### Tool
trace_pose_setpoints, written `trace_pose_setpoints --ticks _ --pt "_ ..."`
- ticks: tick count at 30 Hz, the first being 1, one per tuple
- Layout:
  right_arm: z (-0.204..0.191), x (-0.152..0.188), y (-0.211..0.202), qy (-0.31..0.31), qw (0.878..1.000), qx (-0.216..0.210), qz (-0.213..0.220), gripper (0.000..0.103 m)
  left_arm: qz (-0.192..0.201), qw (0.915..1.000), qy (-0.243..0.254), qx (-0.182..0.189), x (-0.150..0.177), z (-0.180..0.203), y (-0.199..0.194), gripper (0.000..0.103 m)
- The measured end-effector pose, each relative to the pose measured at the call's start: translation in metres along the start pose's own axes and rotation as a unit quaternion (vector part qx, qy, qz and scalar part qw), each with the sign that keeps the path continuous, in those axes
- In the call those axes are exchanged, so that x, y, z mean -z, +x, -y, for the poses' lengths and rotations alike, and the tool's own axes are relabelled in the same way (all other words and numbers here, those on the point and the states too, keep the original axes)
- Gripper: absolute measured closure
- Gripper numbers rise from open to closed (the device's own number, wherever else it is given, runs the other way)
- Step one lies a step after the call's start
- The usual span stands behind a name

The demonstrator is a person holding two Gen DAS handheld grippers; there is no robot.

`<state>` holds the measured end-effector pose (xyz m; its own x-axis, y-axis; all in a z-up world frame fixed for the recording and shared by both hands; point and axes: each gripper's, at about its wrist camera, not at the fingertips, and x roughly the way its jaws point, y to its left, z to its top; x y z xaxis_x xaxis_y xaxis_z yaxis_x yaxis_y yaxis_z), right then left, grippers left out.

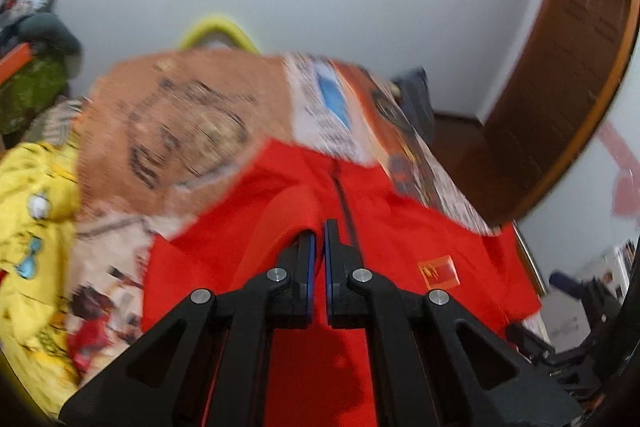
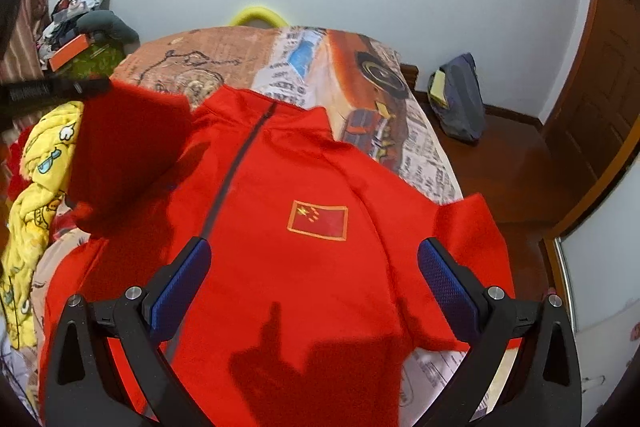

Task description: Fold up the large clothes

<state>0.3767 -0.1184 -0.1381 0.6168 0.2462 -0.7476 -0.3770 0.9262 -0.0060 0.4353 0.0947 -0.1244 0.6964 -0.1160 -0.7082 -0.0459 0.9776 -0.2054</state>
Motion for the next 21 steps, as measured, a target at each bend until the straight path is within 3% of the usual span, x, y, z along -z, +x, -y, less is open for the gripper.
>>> trace_pose_setpoints --ticks 7,12,17,19,21 --pt "0.022 0.014 0.010 0.020 1.000 0.003 -0.021 0.000 -0.098 0.9924 0.070 0.025 0.046 0.065 0.061 0.100" --pt "0.025 0.018 0.008 0.015 0.999 0.010 -0.029 0.000 -0.152 0.9841 0.088 0.025 0.076 0.080 0.085 0.099" --pt "0.023 0.016 0.002 0.004 0.999 0.018 -0.026 0.000 -0.186 0.9798 0.061 0.039 0.095 0.078 0.091 0.075" --pt "0.020 0.013 -0.003 0.002 1.000 0.016 -0.022 0.000 -0.190 0.9782 0.069 0.047 0.098 0.080 0.084 0.048" --pt "0.017 0.010 -0.007 -0.001 1.000 0.015 -0.019 0.000 -0.182 0.9791 0.082 0.039 0.097 0.078 0.071 0.045"
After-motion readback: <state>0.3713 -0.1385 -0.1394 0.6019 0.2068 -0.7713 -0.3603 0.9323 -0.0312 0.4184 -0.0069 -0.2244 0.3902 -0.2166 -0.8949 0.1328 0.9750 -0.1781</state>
